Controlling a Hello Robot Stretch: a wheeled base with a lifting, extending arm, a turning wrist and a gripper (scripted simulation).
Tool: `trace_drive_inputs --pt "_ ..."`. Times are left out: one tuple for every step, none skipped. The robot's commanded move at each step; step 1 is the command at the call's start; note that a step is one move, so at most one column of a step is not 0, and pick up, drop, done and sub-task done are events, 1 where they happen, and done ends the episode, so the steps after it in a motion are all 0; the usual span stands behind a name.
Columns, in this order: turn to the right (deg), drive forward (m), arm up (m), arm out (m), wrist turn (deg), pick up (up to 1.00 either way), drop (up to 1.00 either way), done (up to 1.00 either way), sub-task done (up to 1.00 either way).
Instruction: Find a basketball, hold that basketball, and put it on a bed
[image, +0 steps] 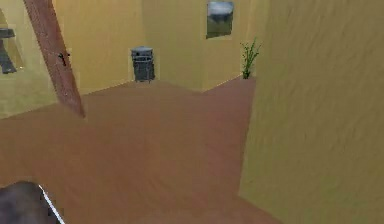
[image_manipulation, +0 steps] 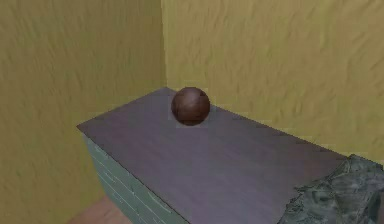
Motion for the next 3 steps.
trace_drive_inputs --pt "0.0 0.30 0.00 0.00 0.0 0.00 0.00 0.00 0.00" --pt "36.0 0.00 0.00 0.00 0.0 0.00 0.00 0.00 0.00" --pt "0.0 0.05 0.00 0.00 0.0 0.00 0.00 0.00 0.00"
